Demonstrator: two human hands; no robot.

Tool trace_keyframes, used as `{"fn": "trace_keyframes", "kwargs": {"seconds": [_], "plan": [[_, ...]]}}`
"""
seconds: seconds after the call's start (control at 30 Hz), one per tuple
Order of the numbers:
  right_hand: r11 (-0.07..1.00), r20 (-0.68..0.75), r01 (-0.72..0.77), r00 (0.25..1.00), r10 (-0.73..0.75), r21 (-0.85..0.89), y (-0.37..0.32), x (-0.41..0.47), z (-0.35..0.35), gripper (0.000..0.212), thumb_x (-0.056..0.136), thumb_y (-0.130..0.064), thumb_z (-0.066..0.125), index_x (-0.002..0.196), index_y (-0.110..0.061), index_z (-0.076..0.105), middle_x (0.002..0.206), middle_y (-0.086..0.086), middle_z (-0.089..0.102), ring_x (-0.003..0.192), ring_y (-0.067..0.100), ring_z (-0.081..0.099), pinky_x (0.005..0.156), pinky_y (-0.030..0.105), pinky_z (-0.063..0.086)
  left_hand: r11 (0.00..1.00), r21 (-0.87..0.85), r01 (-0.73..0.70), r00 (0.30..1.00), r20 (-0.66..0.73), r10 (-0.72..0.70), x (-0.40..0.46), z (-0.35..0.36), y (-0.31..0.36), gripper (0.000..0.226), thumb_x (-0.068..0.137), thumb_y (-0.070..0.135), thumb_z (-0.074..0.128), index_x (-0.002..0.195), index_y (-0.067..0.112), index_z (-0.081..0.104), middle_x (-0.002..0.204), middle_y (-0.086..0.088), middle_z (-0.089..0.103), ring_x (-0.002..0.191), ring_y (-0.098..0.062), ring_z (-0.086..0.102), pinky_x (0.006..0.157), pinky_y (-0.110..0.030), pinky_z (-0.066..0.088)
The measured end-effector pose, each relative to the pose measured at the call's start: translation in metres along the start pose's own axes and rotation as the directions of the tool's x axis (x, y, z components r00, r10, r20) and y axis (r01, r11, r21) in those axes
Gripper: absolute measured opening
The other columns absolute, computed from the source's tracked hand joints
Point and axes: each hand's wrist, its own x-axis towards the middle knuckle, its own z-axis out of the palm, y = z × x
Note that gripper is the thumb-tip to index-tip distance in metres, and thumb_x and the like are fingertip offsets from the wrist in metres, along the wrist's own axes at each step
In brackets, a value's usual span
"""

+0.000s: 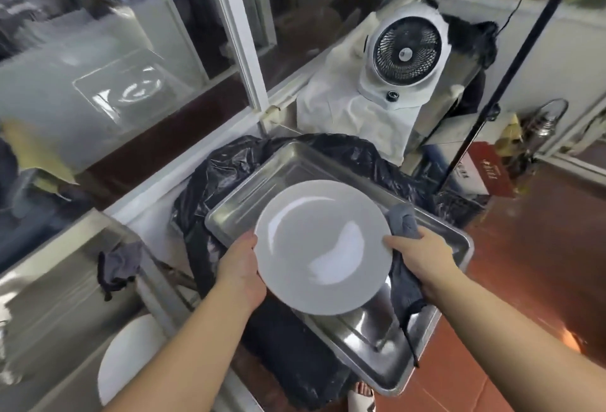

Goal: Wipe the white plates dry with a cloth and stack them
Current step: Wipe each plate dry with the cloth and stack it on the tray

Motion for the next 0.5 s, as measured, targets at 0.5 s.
{"fn": "trace_keyframes", "kwargs": {"seconds": [0.5], "plan": [[0.971,-0.118,0.004,0.992,-0.033,-0.238,0.033,0.092,0.044,0.007,0.082,-0.025,0.065,0.081,-0.022,0.059,0.069,0.004,0.068,0.064,0.026,0.065,0.056,0.033,0.049,0.892,0.450,-0.044,0.995,-0.056,0.077,0.106,0.039,-0.029,0.056,0.091,0.007,0.062,0.067,0.054,0.077,0.084,0.024,0.078,0.095,-0.011,0.069,0.065,-0.020,0.053]]}}
